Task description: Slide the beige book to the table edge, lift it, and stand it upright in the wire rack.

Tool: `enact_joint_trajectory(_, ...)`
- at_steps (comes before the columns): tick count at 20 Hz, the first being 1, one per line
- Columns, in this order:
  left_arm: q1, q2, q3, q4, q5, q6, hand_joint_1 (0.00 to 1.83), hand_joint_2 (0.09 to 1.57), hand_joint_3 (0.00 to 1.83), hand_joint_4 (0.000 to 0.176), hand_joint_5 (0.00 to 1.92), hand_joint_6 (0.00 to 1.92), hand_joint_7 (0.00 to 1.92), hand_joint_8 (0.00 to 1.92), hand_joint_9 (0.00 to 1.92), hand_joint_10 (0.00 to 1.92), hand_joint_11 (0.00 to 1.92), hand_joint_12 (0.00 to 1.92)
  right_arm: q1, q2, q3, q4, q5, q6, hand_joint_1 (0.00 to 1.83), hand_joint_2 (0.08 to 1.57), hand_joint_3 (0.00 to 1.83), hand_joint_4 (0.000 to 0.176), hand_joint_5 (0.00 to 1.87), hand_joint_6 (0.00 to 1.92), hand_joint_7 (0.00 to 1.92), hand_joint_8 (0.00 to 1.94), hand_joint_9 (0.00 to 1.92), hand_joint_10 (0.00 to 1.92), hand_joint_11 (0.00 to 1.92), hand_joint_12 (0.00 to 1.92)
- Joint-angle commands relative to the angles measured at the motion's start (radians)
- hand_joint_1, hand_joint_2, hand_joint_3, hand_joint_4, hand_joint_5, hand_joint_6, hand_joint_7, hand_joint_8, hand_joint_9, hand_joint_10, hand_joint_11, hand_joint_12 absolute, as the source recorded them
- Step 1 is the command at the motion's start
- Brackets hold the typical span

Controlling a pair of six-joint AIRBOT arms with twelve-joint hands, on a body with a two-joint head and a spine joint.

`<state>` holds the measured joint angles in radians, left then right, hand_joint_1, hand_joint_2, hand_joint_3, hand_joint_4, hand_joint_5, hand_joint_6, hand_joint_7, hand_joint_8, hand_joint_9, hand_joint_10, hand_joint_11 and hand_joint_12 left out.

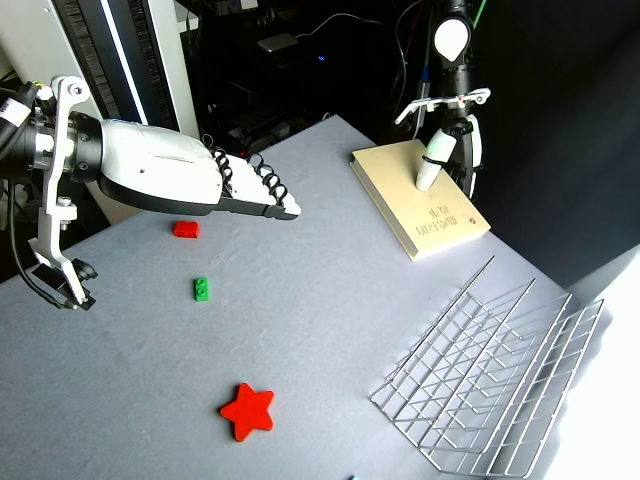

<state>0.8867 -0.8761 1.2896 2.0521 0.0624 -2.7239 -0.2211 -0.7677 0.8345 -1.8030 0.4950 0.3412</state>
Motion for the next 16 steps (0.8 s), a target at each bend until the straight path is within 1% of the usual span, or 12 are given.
enact_joint_trajectory(1,-0.016,0.007,0.003,-0.002,0.036,-0.006,1.13,1.15,0.0,0.0,0.61,0.08,0.73,0.07,0.63,0.33,0.15,1.26,0.01,0.004,-0.006,0.046,-0.001,-0.001,0.0,1.09,0.0,0.0,0.0,0.0,0.0,0.0,0.0,0.0,0.0,0.0)
enact_joint_trajectory(2,-0.024,0.007,0.007,-0.002,0.036,-0.006,1.16,1.16,0.0,0.0,0.69,0.25,0.79,0.14,0.57,0.71,0.24,1.33,0.01,0.004,-0.006,0.046,-0.001,-0.003,0.0,1.09,0.0,0.0,0.0,0.0,0.0,0.0,0.0,0.0,0.0,0.0)
enact_joint_trajectory(3,-0.028,0.007,0.008,-0.002,0.036,-0.006,1.16,1.22,0.0,0.0,0.67,1.19,0.83,1.01,0.56,0.97,0.32,1.38,0.01,0.004,-0.006,0.046,-0.001,-0.003,0.0,1.09,0.0,0.0,0.0,0.0,0.0,0.0,0.0,0.0,0.0,0.0)
enact_joint_trajectory(4,-0.035,0.007,0.011,-0.004,0.036,-0.006,1.18,1.23,0.0,0.0,0.67,1.29,0.85,1.28,0.61,1.11,0.43,1.39,0.01,0.004,-0.006,0.046,-0.002,-0.003,0.0,1.09,0.0,0.0,0.0,0.0,0.0,0.0,0.0,0.0,0.0,0.0)
enact_joint_trajectory(5,-0.04,0.009,0.011,-0.006,0.036,-0.006,1.2,1.21,0.0,0.0,0.74,1.2,0.86,1.34,0.7,1.16,0.52,1.39,0.01,0.004,-0.006,0.046,-0.003,-0.003,0.0,1.08,0.0,0.0,0.0,0.0,0.0,0.0,0.0,0.0,0.0,0.0)
enact_joint_trajectory(7,-0.05,0.012,0.011,-0.006,0.032,-0.006,1.21,1.2,0.0,0.0,0.83,1.07,0.85,1.41,0.74,1.23,0.61,1.42,0.009,0.005,-0.006,0.046,-0.003,-0.005,0.0,1.08,0.0,0.0,0.0,0.0,0.0,0.0,0.0,0.0,0.0,0.0)
enact_joint_trajectory(8,-0.058,0.014,0.011,-0.006,0.029,-0.006,1.21,1.2,0.0,0.0,0.82,1.09,0.84,1.43,0.73,1.25,0.61,1.42,0.009,0.005,-0.006,0.046,-0.003,-0.006,0.0,1.08,0.0,0.0,0.0,0.0,0.0,0.0,0.0,0.0,0.0,0.0)
enact_joint_trajectory(11,-0.083,0.021,0.009,-0.006,0.026,-0.006,1.19,1.24,0.0,0.0,0.71,1.23,0.81,1.47,0.69,1.28,0.56,1.46,0.009,0.005,-0.006,0.046,-0.004,-0.007,0.0,1.08,0.0,0.0,0.0,0.0,0.0,0.0,0.0,0.0,0.01,0.01)
enact_joint_trajectory(12,-0.093,0.024,0.006,-0.007,0.025,-0.006,1.18,1.24,0.0,0.0,0.7,1.25,0.81,1.46,0.68,1.28,0.55,1.46,0.009,0.005,-0.006,0.046,-0.004,-0.007,0.0,1.08,0.0,0.0,0.0,0.0,0.0,0.0,0.0,0.0,0.0,0.0)
enact_joint_trajectory(13,-0.105,0.026,0.003,-0.007,0.025,-0.006,1.17,1.25,0.0,0.0,0.69,1.28,0.79,1.49,0.67,1.29,0.55,1.47,0.009,0.005,-0.006,0.046,-0.005,-0.007,0.0,1.08,0.0,0.0,0.0,0.0,0.0,0.0,0.0,0.0,0.0,0.0)
enact_joint_trajectory(14,-0.117,0.029,0.0,-0.008,0.025,-0.006,1.19,1.24,0.0,0.0,0.71,1.23,0.81,1.47,0.68,1.28,0.56,1.44,0.009,0.005,-0.006,0.046,-0.005,-0.007,0.0,1.07,0.0,0.0,0.0,0.0,0.0,0.0,0.0,0.0,0.0,0.0)
enact_joint_trajectory(16,-0.143,0.032,-0.006,-0.008,0.026,-0.006,1.19,1.24,0.0,0.0,0.71,1.23,0.81,1.48,0.67,1.28,0.56,1.44,0.009,0.005,-0.006,0.046,-0.006,-0.003,0.0,1.08,0.0,0.0,0.0,0.0,0.0,0.0,0.0,0.0,0.0,0.0)
